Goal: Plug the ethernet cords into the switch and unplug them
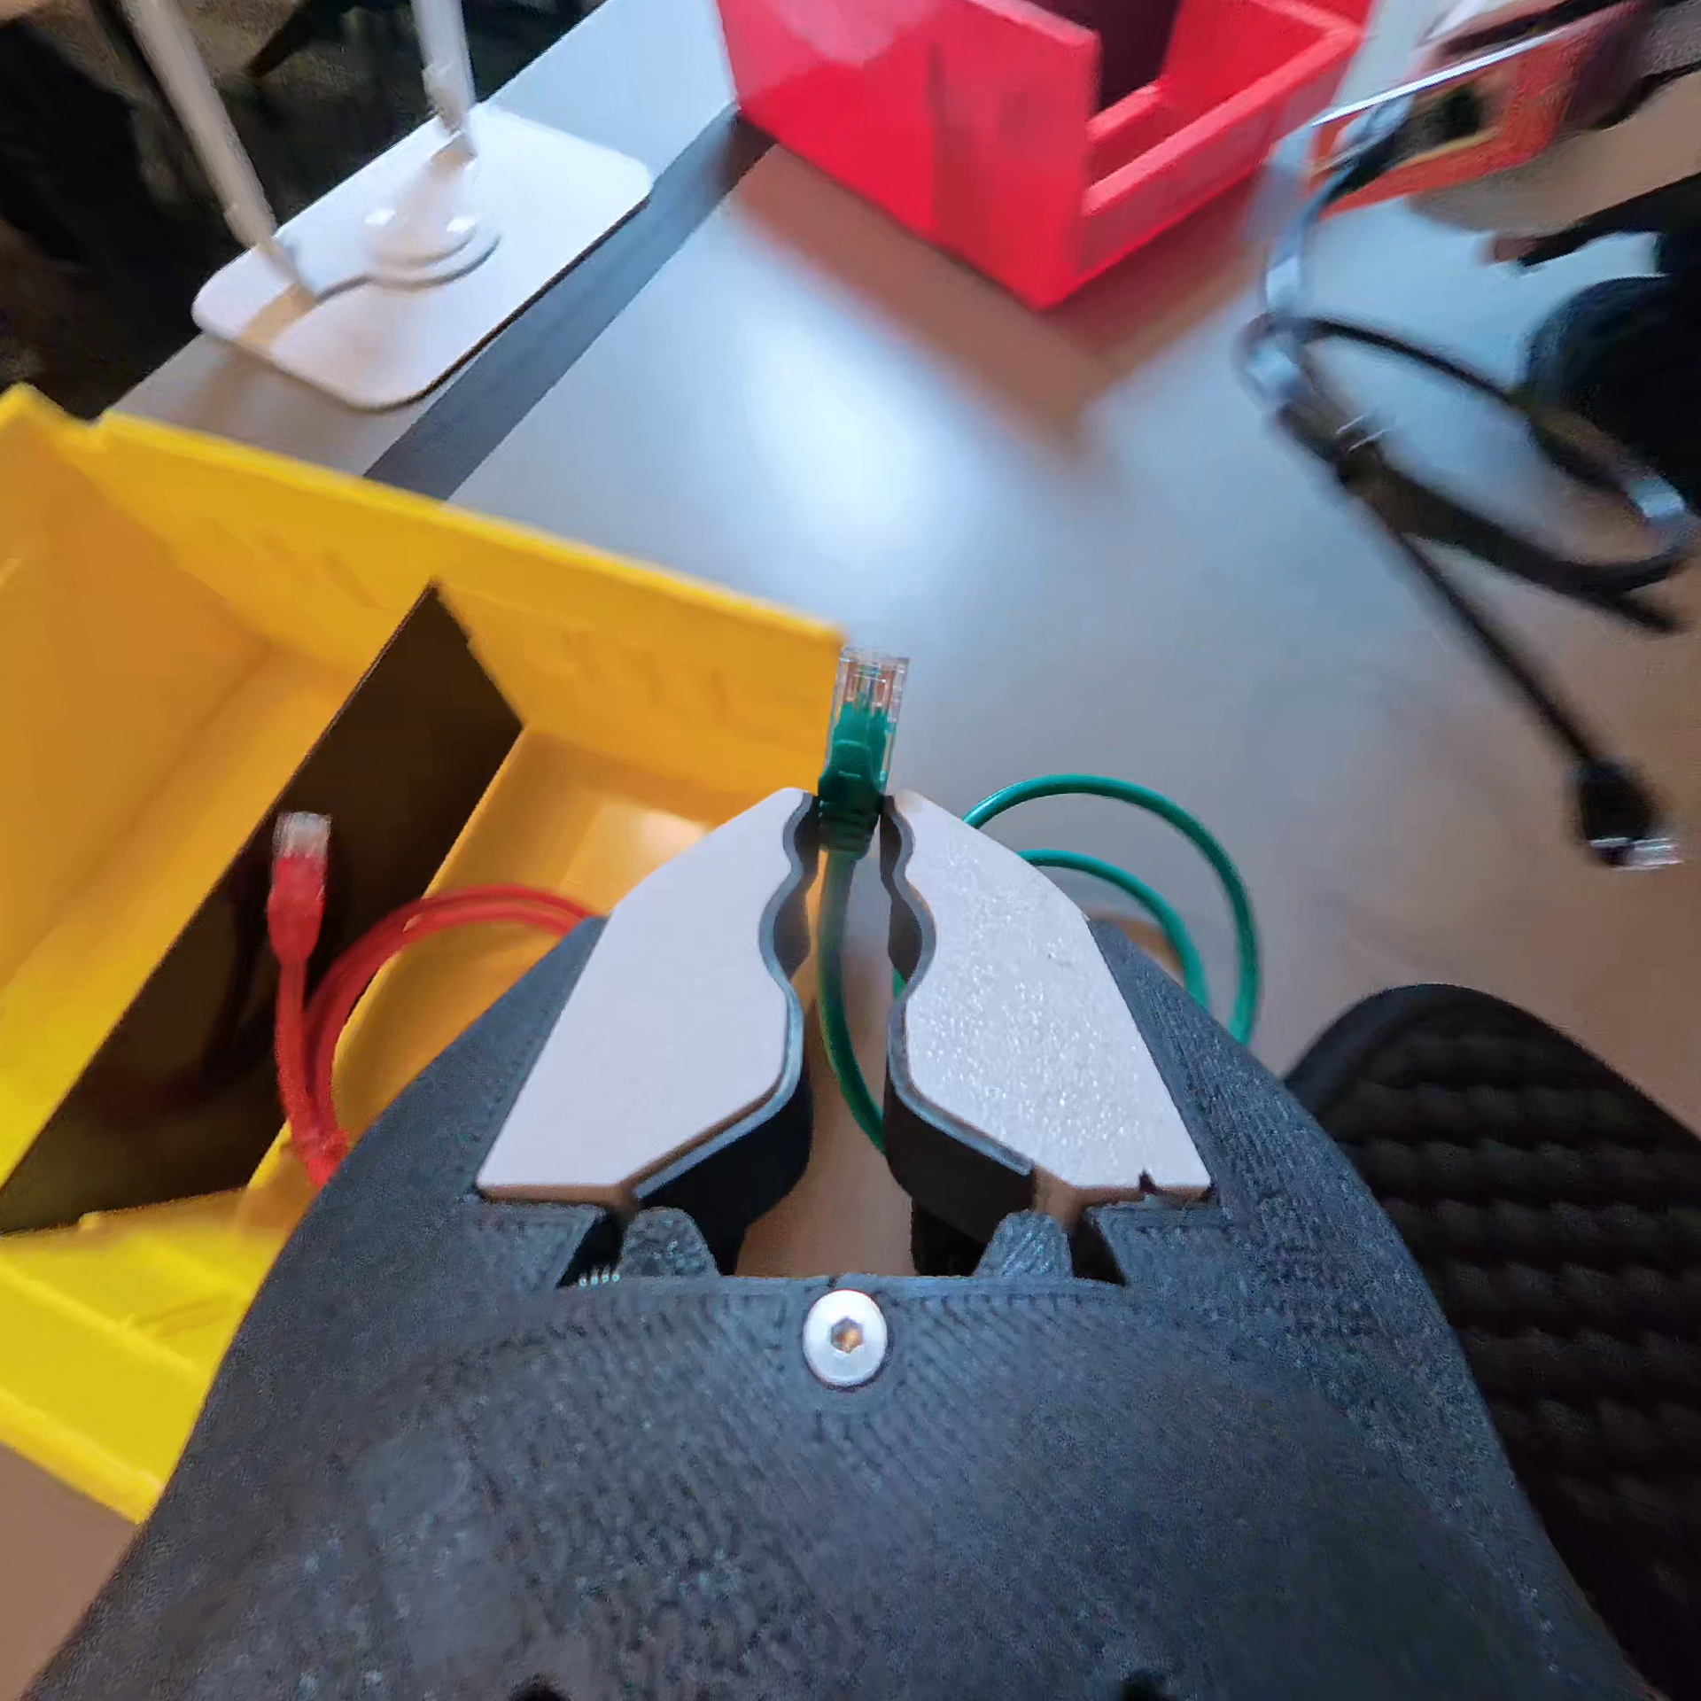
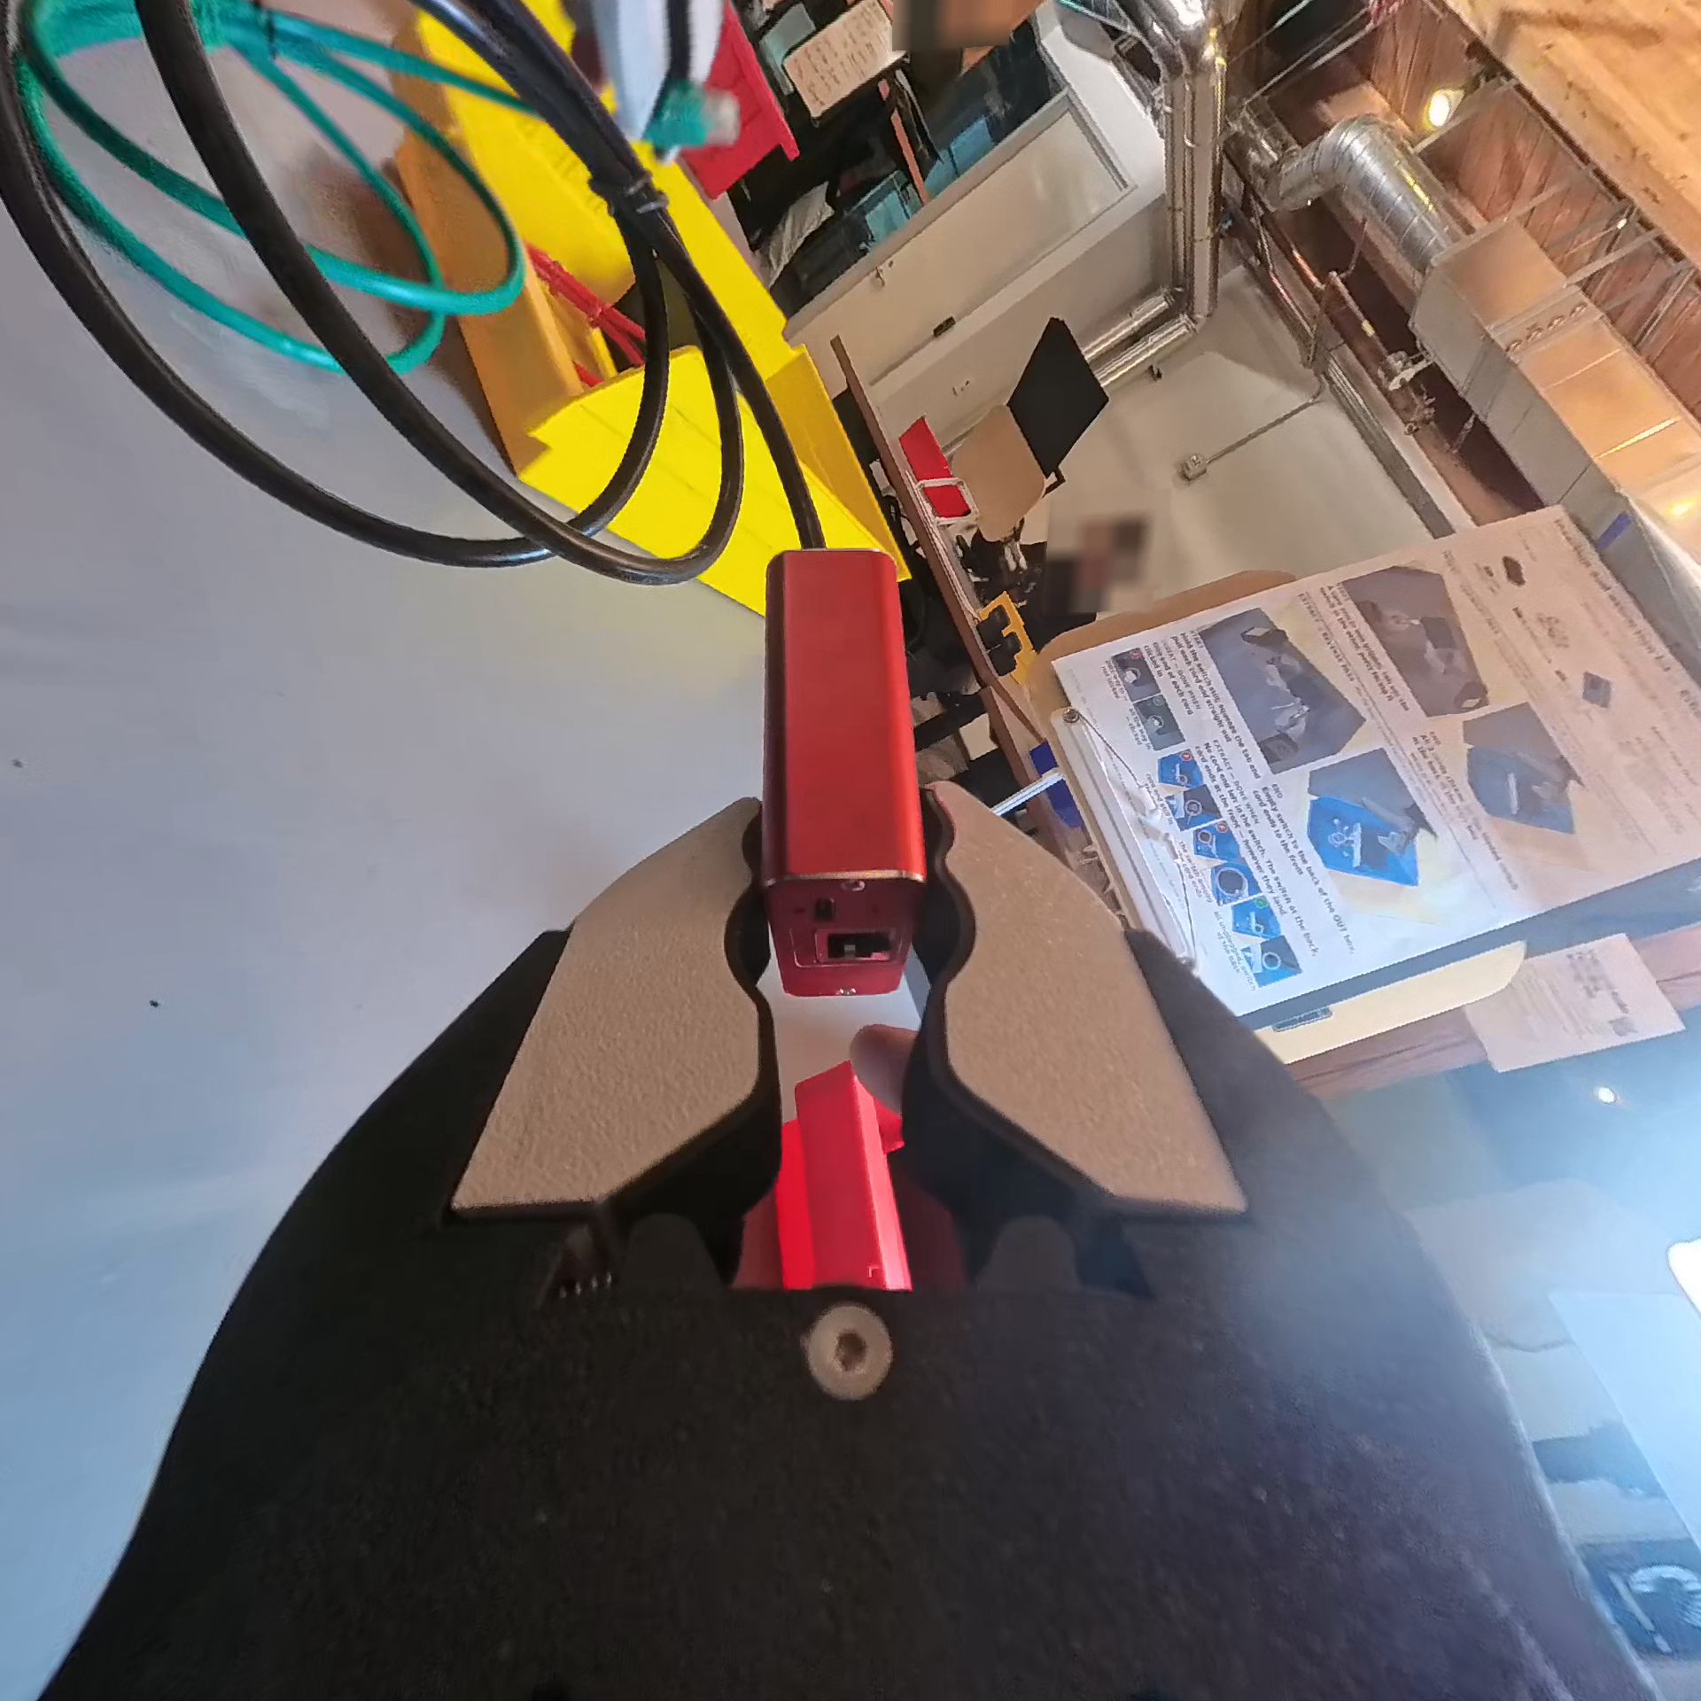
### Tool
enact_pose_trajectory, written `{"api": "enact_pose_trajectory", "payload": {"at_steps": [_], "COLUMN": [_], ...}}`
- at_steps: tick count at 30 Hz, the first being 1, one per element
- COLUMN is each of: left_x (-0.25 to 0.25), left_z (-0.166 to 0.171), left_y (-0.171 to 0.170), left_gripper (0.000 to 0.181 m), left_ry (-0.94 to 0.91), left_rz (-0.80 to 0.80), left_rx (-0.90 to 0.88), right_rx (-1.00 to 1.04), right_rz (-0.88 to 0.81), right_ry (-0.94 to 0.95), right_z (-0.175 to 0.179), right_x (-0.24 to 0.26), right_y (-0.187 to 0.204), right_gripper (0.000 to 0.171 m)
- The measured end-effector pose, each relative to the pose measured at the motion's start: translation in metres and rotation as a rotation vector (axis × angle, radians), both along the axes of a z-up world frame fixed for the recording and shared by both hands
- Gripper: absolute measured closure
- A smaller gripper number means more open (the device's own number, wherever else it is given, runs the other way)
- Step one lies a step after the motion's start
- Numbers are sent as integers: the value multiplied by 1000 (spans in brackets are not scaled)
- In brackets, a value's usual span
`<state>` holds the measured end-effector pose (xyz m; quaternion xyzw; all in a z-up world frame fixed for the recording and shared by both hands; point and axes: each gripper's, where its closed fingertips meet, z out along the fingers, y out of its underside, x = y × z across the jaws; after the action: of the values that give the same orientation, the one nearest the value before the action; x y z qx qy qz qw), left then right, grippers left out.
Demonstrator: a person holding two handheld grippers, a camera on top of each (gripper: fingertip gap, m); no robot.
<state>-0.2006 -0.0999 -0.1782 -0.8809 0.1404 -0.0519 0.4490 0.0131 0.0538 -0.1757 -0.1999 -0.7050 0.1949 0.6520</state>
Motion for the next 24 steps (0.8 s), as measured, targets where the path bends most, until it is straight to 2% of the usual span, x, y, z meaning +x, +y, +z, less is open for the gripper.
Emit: {"api": "enact_pose_trajectory", "payload": {"at_steps": [1, 4, 6, 7, 10, 12, 18, 24], "left_x": [15, 65, 103, 124, 167, 185, 201, 204], "left_z": [11, 35, 37, 29, -23, -43, -58, -45], "left_y": [1, 7, 18, 27, 46, 58, 67, 69], "left_gripper": [169, 169, 168, 169, 169, 169, 169, 169], "left_ry": [7, 46, 52, 41, 82, 65, 81, -92], "left_rz": [-45, -202, -299, -341, -437, -461, -503, -501], "left_rx": [-7, -50, -91, -125, -289, -318, -329, -161], "right_rx": [19, 87, 160, 183, 216, 231, 259, 254], "right_rz": [4, 19, 36, 53, 113, 147, 167, 182], "right_ry": [-4, -24, -36, -42, -65, -64, -69, -39], "right_z": [-2, -10, -16, -19, -29, -35, -50, -46], "right_x": [0, -2, -3, -3, 0, 4, 14, 16], "right_y": [-1, -6, -13, -18, -32, -38, -36, -39], "right_gripper": [144, 144, 143, 143, 143, 143, 143, 143]}}
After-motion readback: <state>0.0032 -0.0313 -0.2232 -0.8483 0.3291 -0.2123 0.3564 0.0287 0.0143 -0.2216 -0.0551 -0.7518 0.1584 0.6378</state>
